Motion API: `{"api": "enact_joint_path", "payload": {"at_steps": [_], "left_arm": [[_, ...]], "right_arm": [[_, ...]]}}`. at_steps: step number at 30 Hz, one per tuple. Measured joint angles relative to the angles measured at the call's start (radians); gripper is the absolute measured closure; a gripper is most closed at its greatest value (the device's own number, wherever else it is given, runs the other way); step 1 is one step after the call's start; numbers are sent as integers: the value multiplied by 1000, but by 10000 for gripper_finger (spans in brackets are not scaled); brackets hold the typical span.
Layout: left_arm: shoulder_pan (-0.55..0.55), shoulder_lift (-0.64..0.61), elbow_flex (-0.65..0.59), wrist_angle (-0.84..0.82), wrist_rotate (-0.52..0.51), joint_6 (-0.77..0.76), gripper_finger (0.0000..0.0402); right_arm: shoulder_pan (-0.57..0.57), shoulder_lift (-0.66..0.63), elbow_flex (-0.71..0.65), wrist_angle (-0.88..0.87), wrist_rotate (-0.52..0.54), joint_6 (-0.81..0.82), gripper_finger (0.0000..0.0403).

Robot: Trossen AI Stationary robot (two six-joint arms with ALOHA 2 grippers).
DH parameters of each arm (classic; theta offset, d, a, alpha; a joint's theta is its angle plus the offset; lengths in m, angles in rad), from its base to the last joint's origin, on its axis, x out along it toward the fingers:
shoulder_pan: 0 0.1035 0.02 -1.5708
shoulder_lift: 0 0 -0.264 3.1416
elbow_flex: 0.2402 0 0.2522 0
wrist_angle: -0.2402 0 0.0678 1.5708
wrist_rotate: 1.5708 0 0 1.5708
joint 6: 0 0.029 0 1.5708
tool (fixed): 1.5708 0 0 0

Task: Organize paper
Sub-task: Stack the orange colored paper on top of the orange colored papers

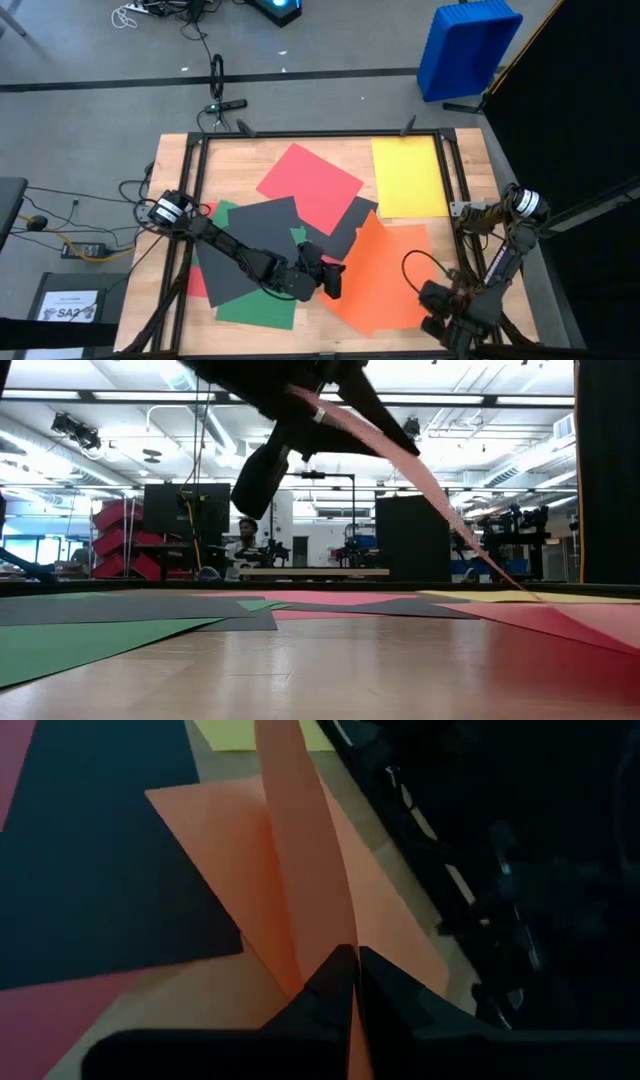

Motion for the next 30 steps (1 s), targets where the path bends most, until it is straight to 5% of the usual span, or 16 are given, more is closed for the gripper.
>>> {"api": "enact_joint_path", "payload": {"at_steps": [13, 22, 30], "left_arm": [[-46, 116, 44, 120, -186, -104, 402], [-39, 181, 201, -29, -204, -103, 402], [-38, 182, 208, -84, -275, -133, 402]], "right_arm": [[101, 0, -131, 141, -45, 165, 403], [103, -4, -172, 275, -10, 194, 402], [98, -1, -173, 408, 53, 189, 402]]}}
